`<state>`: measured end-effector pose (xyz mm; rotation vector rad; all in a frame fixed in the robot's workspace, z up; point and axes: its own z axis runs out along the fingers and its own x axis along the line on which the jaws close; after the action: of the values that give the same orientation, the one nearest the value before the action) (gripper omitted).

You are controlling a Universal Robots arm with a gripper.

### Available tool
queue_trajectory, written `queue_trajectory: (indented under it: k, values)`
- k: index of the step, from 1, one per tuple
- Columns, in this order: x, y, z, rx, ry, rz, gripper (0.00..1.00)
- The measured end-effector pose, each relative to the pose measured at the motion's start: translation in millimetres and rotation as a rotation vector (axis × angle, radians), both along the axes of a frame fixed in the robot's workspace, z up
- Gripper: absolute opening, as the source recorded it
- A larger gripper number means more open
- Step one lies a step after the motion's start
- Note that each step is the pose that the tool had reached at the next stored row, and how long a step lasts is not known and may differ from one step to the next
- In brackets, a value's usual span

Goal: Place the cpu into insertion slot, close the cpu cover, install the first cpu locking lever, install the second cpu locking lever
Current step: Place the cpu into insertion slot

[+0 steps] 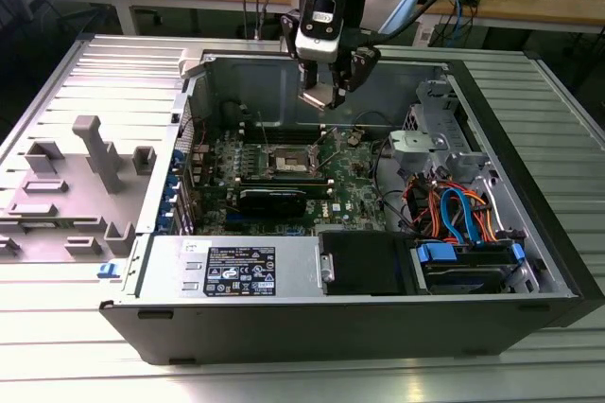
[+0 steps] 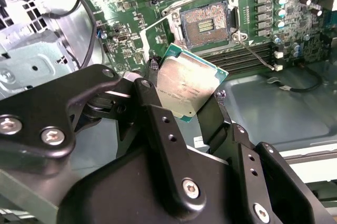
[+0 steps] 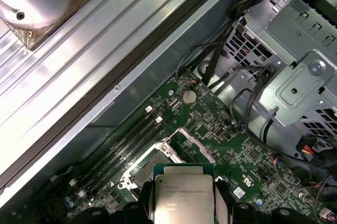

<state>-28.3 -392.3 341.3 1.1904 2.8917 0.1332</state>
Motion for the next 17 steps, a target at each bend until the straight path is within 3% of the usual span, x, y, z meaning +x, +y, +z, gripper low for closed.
queue_trajectory:
  k: [14,17]
  values:
    - [0.3,-0.1,-0.1,-0.0001,-0.0002,-0.002,0.54]
    - [0.3,-0.1,-1.2,-0.0001,-0.0001,-0.04,0.54]
